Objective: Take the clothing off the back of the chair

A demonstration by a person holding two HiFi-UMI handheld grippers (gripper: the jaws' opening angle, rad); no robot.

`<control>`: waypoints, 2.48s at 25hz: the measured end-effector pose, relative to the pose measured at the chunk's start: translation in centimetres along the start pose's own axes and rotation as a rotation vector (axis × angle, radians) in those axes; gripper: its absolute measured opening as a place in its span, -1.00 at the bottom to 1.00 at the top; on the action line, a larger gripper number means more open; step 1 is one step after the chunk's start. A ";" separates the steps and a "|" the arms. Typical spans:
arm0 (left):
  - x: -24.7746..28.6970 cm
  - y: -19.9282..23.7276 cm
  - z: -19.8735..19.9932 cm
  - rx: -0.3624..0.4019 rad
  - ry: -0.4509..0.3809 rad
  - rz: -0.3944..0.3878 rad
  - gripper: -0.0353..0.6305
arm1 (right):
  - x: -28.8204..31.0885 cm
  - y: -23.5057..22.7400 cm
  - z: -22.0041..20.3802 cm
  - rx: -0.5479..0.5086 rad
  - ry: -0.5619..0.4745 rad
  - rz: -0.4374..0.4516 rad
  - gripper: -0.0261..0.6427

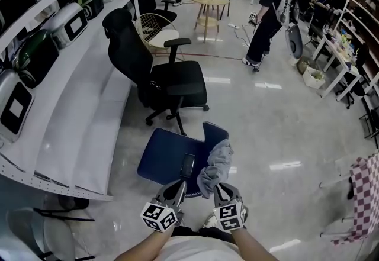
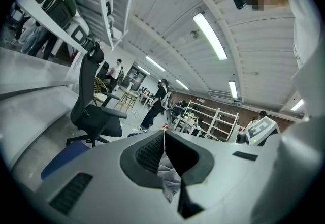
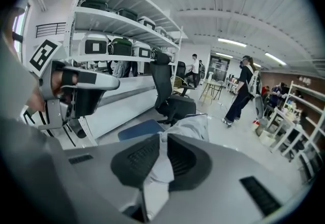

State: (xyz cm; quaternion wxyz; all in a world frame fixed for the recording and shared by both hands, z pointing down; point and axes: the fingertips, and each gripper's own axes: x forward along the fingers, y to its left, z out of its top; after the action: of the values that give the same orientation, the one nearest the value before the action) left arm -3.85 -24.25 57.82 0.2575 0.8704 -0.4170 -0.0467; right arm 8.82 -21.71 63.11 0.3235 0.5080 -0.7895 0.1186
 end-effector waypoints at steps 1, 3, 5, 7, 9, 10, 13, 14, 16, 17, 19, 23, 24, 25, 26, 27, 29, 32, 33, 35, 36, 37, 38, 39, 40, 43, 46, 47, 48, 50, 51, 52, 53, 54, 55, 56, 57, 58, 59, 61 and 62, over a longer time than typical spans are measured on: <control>0.1 0.0 0.0 0.003 0.001 0.001 -0.85 | 0.2 0.0 -0.1 0.005 0.007 0.007 -0.75; 0.3 0.0 0.1 0.005 0.002 0.003 -0.85 | 0.7 -0.1 -0.2 0.011 0.017 0.015 -0.62; 0.5 0.1 0.2 0.006 0.003 0.005 -0.85 | 1.0 -0.3 -0.3 0.009 0.023 0.013 -0.59; 0.6 0.3 0.2 0.007 0.004 0.009 -0.85 | 1.4 -0.7 -0.4 0.009 0.027 0.008 -0.55; 0.7 0.6 0.4 0.009 0.002 0.017 -0.85 | 1.9 -1.1 -0.4 0.013 0.028 0.002 -0.50; 0.8 0.7 0.5 0.010 0.001 0.021 -0.85 | 2.1 -1.2 -0.4 0.013 0.028 -0.002 -0.47; 0.8 0.9 0.6 0.012 -0.003 0.034 -0.85 | 2.7 -1.6 -0.7 0.008 0.035 -0.008 -0.39; 0.9 0.9 0.7 0.014 -0.005 0.037 -0.85 | 2.9 -1.6 -0.8 0.005 0.038 -0.005 -0.39; 1.0 1.0 1.0 0.021 -0.010 0.042 -0.85 | 3.2 -1.7 -0.9 0.000 0.045 0.000 -0.37; 1.0 1.1 1.2 0.023 -0.013 0.044 -0.85 | 3.4 -1.8 -0.9 -0.002 0.048 -0.001 -0.37; 1.2 1.1 1.5 0.025 -0.017 0.049 -0.85 | 3.8 -2.2 -0.9 -0.002 0.053 -0.006 -0.34; 1.4 1.3 1.9 0.028 -0.024 0.059 -0.85 | 4.3 -3.1 -1.1 0.032 0.064 -0.012 -0.23; 1.4 1.3 2.0 0.031 -0.026 0.061 -0.85 | 4.5 -3.1 -1.1 0.036 0.066 -0.010 -0.22; 1.4 1.3 2.1 0.032 -0.028 0.062 -0.85 | 4.7 -3.2 -1.2 0.039 0.071 -0.006 -0.20; 1.5 1.3 2.1 0.033 -0.031 0.063 -0.85 | 5.0 -3.2 -1.4 0.042 0.077 -0.003 -0.19; 1.5 1.4 2.1 0.034 -0.032 0.064 -0.85 | 5.2 -3.2 -1.7 0.045 0.085 0.000 -0.17; 1.5 1.5 2.2 0.035 -0.035 0.069 -0.85 | 5.6 -3.2 -2.1 0.048 0.099 0.003 -0.13; 1.4 1.7 2.3 0.036 -0.038 0.077 -0.85 | 6.1 -3.5 -2.6 0.049 0.113 0.008 -0.11; 1.4 1.7 2.3 0.036 -0.039 0.080 -0.85 | 6.3 -3.6 -2.7 0.050 0.119 0.011 -0.11; 1.4 1.9 2.4 0.036 -0.040 0.083 -0.85 | 6.7 -3.6 -3.0 0.055 0.132 0.017 -0.11; 1.4 1.9 2.4 0.036 -0.039 0.084 -0.85 | 6.8 -3.6 -3.1 0.056 0.136 0.019 -0.11; 1.4 2.0 2.4 0.035 -0.039 0.085 -0.85 | 6.9 -3.6 -3.1 0.054 0.137 0.019 -0.11; 1.4 2.0 2.4 0.035 -0.038 0.085 -0.85 | 7.0 -3.5 -3.2 0.051 0.138 0.020 -0.11; 1.5 2.0 2.4 0.036 -0.037 0.086 -0.85 | 7.1 -3.4 -3.2 0.049 0.138 0.020 -0.11; 1.5 2.1 2.4 0.036 -0.035 0.086 -0.85 | 7.1 -3.4 -3.2 0.048 0.137 0.019 -0.11; 1.5 2.1 2.3 0.035 -0.031 0.086 -0.85 | 7.1 -3.3 -3.1 0.049 0.133 0.020 -0.12; 1.3 2.2 2.3 0.032 -0.027 0.086 -0.85 | 7.0 -3.2 -2.9 0.050 0.130 0.028 -0.20; 1.3 2.2 2.3 0.032 -0.026 0.086 -0.85 | 6.9 -3.2 -2.8 0.051 0.129 0.028 -0.22; 1.3 2.1 2.2 0.032 -0.026 0.086 -0.85 | 6.8 -3.2 -2.8 0.053 0.127 0.028 -0.26; 1.3 1.9 2.1 0.032 -0.026 0.086 -0.85 | 6.5 -3.3 -2.9 0.052 0.120 0.026 -0.33; 1.3 1.8 2.1 0.033 -0.026 0.085 -0.85 | 6.3 -3.3 -2.9 0.051 0.115 0.027 -0.36; 1.3 1.7 2.1 0.034 -0.027 0.083 -0.85 | 6.2 -3.3 -2.9 0.051 0.109 0.029 -0.38; 1.3 1.5 2.1 0.034 -0.027 0.081 -0.85 | 6.0 -3.4 -2.7 0.051 0.102 0.029 -0.41; 1.3 1.4 2.0 0.035 -0.027 0.078 -0.85 | 5.8 -3.4 -2.6 0.050 0.094 0.027 -0.46; 1.3 1.4 2.0 0.035 -0.027 0.076 -0.85 | 5.6 -3.4 -2.4 0.045 0.088 0.023 -0.51; 1.3 1.3 2.0 0.035 -0.028 0.074 -0.85 | 5.4 -3.4 -2.3 0.037 0.084 0.019 -0.59; 1.2 1.2 2.0 0.035 -0.028 0.072 -0.85 | 5.3 -3.3 -2.2 0.032 0.081 0.017 -0.66; 1.2 1.1 2.1 0.035 -0.028 0.069 -0.85 | 5.1 -3.3 -2.1 0.029 0.078 0.016 -0.69; 1.2 1.0 2.1 0.035 -0.028 0.067 -0.85 | 4.9 -3.2 -2.0 0.029 0.076 0.016 -0.71; 1.2 0.7 2.0 0.032 -0.028 0.064 -0.85 | 4.4 -3.1 -1.8 0.029 0.065 0.021 -0.73; 1.2 0.5 1.9 0.032 -0.028 0.063 -0.85 | 4.1 -3.0 -1.6 0.032 0.057 0.028 -0.74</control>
State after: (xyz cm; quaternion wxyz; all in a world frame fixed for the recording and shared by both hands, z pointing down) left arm -4.03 -26.18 56.59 0.2392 0.8600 -0.4485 -0.0440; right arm 10.96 -25.25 66.55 0.3359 0.4982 -0.7851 0.1501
